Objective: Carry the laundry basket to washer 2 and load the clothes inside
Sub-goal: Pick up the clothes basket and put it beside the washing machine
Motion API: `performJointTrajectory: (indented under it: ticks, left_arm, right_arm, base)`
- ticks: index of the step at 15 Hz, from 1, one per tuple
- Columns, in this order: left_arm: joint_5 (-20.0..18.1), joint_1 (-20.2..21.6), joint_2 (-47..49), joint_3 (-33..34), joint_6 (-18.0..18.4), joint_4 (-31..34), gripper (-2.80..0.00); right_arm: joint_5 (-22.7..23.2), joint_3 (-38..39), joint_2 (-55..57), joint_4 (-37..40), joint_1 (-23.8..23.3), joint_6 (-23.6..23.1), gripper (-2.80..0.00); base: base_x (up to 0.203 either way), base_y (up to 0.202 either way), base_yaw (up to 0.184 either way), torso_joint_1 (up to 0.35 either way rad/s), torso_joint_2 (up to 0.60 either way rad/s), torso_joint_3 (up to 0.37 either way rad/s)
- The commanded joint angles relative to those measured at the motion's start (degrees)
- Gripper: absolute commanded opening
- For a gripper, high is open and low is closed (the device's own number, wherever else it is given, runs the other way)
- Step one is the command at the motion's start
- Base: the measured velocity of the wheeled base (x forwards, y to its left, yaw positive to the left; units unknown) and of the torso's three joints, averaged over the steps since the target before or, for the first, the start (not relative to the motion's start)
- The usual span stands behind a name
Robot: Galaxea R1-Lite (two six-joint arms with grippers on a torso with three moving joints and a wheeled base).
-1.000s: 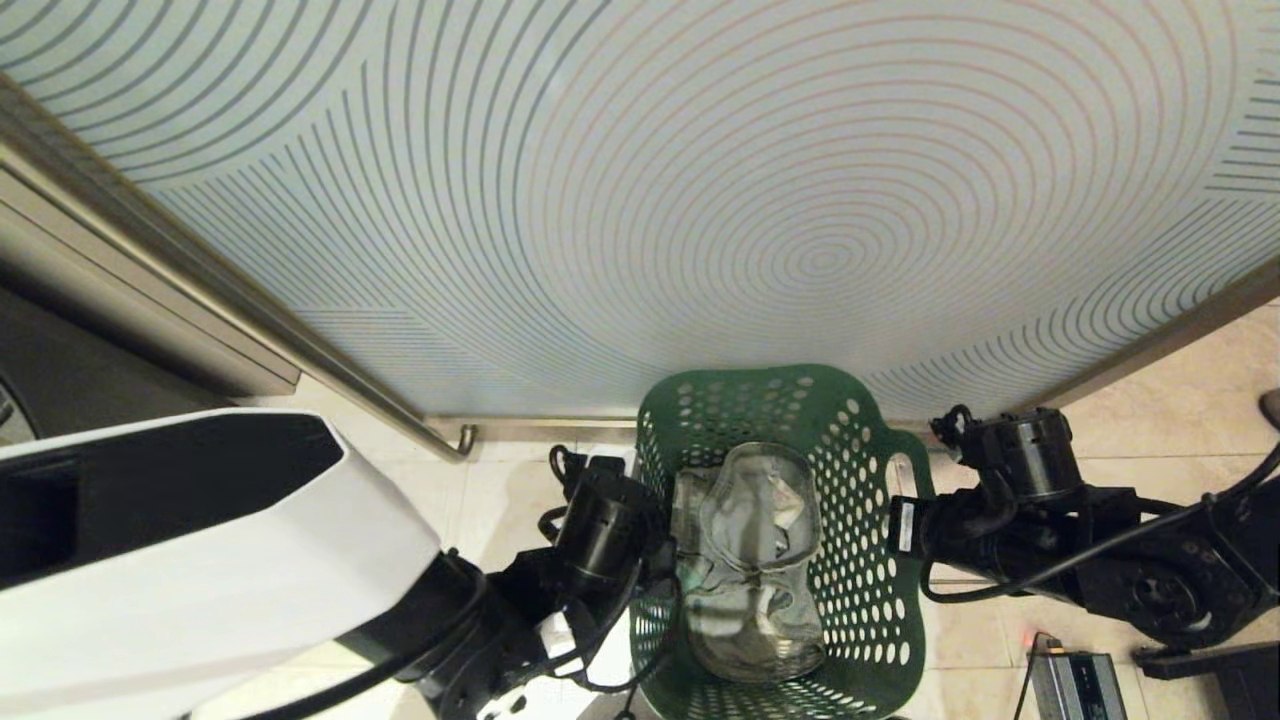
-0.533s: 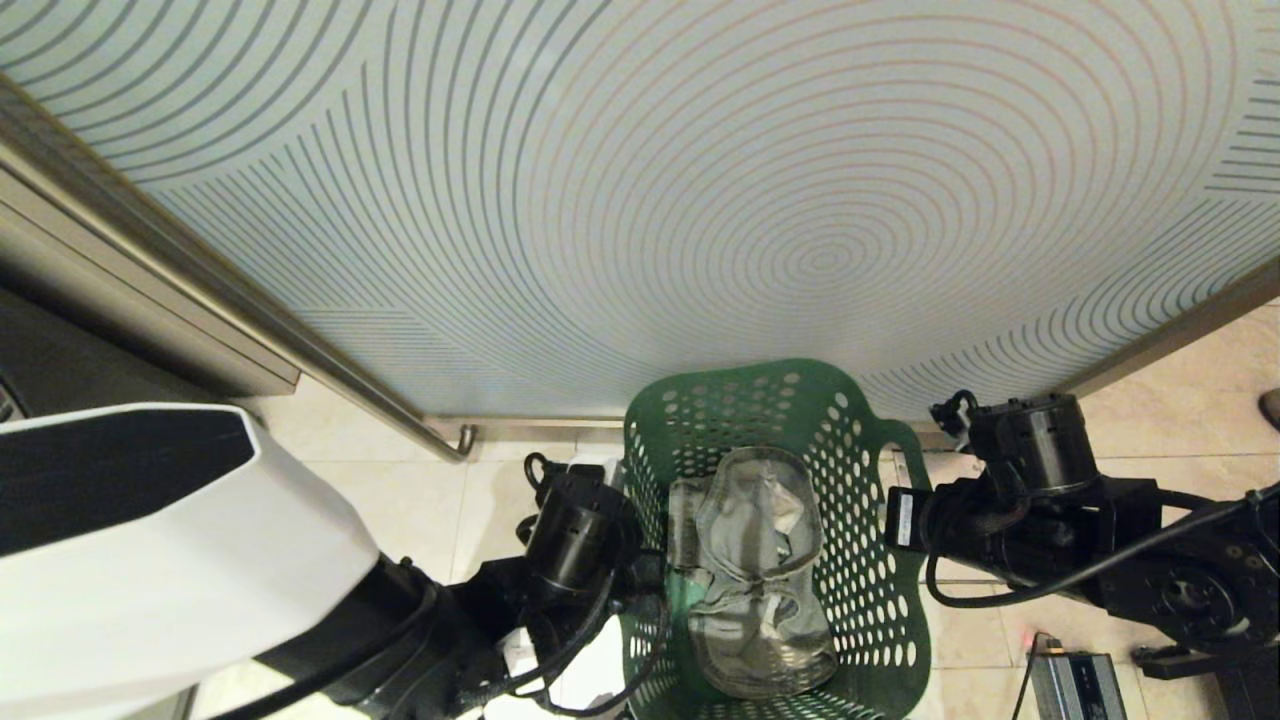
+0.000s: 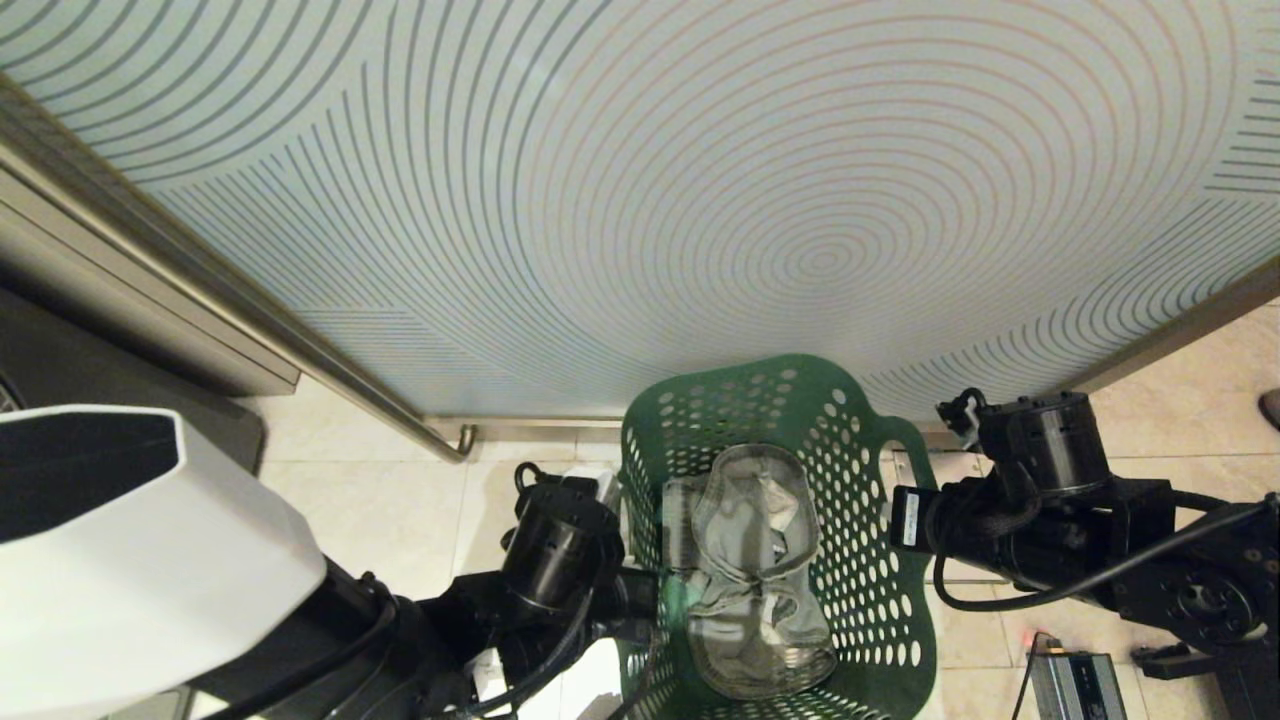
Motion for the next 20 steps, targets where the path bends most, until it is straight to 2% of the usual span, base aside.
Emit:
performJointTrajectory:
  ticks: [1,8,20]
  left_arm:
    - [0.03,-0.24,-0.19,0.07,-0.17,-0.22,-2.8]
    - [0.03,-0.33,-0.15,0.25,-0.26,-0.22,-2.8]
    - [0.03,-0.33,-3.27,2.18,-0.17,-0.22,-2.8]
  right_arm:
    - [-0.03,-0.08,-0.04,-0.17,0.02,0.12,-2.8]
    - [-0.16,-0.75,-0.52,0.44,0.02,0.12,-2.8]
    - [-0.3,-0.51,-3.65,2.64,0.72,0.2,-2.8]
  base:
    - [0.0,0.0,0.0,0.0,0.0,0.0]
    - [0.0,0.0,0.0,0.0,0.0,0.014]
    - [0.0,0.0,0.0,0.003,0.0,0.193]
